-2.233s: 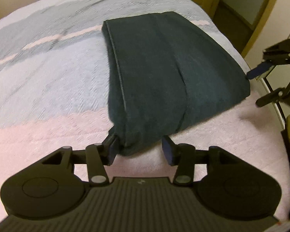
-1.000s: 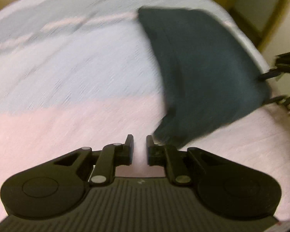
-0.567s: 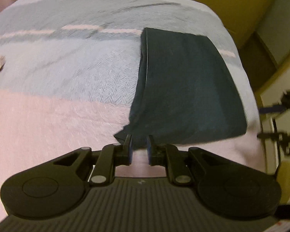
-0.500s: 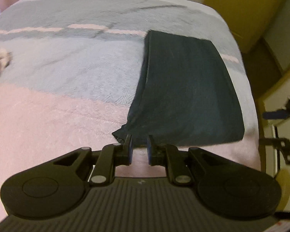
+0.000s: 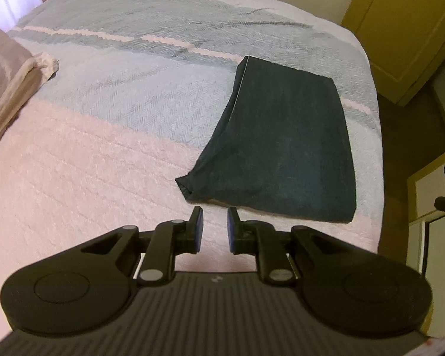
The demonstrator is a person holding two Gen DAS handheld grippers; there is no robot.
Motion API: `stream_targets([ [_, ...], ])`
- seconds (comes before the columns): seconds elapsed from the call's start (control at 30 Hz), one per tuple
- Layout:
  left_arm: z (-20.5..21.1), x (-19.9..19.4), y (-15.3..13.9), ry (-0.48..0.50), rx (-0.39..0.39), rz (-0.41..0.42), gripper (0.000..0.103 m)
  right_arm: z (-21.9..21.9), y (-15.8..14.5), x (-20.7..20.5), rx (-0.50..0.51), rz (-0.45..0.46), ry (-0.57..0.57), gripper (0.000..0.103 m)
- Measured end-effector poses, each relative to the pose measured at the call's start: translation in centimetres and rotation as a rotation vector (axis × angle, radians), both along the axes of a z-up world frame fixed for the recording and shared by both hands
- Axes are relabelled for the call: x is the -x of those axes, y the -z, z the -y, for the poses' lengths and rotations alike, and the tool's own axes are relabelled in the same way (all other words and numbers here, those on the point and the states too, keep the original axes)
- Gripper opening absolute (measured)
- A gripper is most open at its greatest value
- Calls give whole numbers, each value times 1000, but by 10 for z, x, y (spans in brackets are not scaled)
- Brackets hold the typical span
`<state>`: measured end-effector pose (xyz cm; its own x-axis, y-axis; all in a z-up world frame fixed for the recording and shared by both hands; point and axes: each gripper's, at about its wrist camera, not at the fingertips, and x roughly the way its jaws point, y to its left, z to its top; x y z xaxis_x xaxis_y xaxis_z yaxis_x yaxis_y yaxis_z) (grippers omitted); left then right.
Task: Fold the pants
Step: 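Open both grippers and release the folded jeans flat on the bed, then grasp the folded jeans edge with both grippers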
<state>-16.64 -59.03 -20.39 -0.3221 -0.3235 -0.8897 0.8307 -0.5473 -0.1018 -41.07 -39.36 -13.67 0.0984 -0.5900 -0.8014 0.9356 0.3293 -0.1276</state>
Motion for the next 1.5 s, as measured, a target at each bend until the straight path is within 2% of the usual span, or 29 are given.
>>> stream_targets([
  [0.2,-10,-4,1,-68,-24,-30,19,1,-3,17,-27,-6,-13,48],
  [0.4,-21,3,5,-191,-48,-61,22,44,3,48,-37,-22,-111,51],
  [0.53,-27,18,11,-293,-32,-50,24,92,19,75,-49,-70,-292,52],
  [0.63,-30,30,18,-426,-22,-98,30,136,39,97,-59,-113,-453,57],
  [0.73,-41,53,27,-574,-34,-41,33,175,55,114,-72,-126,-629,62],
  [0.83,-55,87,33,-649,-21,6,52,201,67,127,-40,-193,-827,67],
  [0.87,-60,102,34,-657,-10,23,56,205,71,131,-24,-217,-889,68],
  [0.97,-73,141,38,-624,20,57,71,209,83,139,18,-294,-1065,70],
  [1.1,-80,197,45,-464,76,85,86,207,96,146,58,-368,-1197,70],
  [1.2,-88,233,59,-297,124,181,87,205,105,151,69,-411,-1250,70],
  [1.27,-94,250,72,-225,153,218,88,199,111,155,95,-438,-1289,71],
  [1.43,-103,283,110,-144,196,279,88,198,138,159,162,-506,-1367,71],
  [1.5,-104,293,118,-144,201,298,88,199,152,159,194,-538,-1412,71],
])
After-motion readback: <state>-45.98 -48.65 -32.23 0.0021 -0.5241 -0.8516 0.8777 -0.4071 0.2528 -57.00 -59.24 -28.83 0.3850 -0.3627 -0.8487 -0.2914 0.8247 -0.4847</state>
